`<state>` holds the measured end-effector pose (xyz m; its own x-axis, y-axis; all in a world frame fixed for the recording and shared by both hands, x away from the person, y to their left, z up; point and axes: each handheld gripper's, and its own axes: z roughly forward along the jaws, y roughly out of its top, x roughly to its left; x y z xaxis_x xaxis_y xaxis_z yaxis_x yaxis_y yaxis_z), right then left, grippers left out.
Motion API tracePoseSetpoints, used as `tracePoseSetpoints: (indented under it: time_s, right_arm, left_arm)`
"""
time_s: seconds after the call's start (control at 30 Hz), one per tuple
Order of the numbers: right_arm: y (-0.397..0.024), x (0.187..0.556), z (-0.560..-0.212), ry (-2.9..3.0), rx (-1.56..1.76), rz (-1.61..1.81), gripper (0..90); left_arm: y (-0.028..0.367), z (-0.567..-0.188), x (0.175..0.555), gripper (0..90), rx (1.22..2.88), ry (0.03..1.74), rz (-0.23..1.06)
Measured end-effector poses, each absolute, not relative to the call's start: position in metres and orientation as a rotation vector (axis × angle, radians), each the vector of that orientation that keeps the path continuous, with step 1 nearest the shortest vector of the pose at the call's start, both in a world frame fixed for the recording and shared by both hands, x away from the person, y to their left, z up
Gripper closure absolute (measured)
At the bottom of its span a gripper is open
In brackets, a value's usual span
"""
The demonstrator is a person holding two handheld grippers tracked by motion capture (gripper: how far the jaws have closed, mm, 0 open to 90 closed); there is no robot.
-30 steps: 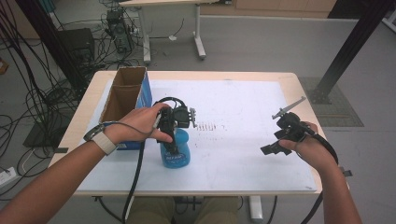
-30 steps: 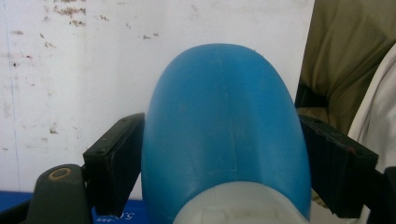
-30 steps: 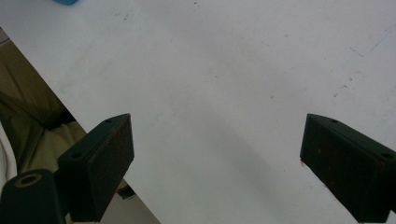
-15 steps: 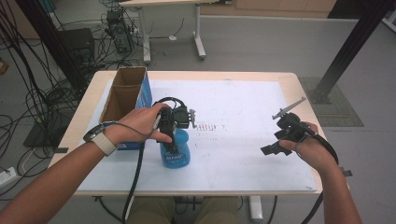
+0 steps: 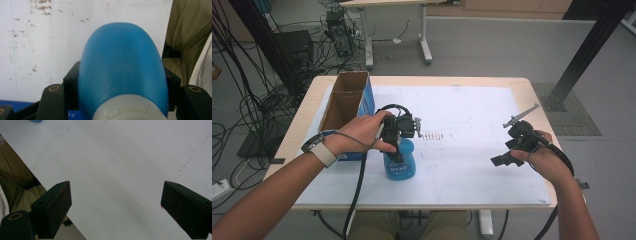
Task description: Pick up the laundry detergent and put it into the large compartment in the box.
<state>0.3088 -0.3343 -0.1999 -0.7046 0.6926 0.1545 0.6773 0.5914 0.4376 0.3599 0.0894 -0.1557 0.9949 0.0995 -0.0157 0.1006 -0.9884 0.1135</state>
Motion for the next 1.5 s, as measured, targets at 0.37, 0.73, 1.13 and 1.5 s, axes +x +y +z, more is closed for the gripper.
tracePoseSetpoints:
  time_s: [0.37, 0.73, 1.13, 1.5]
  right_arm:
    - [-0.3349, 0.3083, -0.2001, 2.771, 1.193, 0.74, 9.7]
    - [-0.3348, 0.3081, -0.1997, 2.772, 1.19, 0.74, 9.7]
    - [-0.3338, 0.3081, -0.1992, 2.774, 1.19, 0.736, 9.8]
    - [-0.3344, 0.3076, -0.1986, 2.771, 1.194, 0.732, 9.8]
  left_arm:
    - [0.0894, -0.1555, 0.3623, 37.7, 3.024, 0.158, -0.023]
    - [0.0896, -0.1556, 0.362, 37.6, 3.024, 0.156, -0.023]
    - [0.0893, -0.1557, 0.3608, 37.4, 3.024, 0.152, -0.019]
    - [0.0894, -0.1557, 0.3607, 37.5, 3.023, 0.153, -0.018]
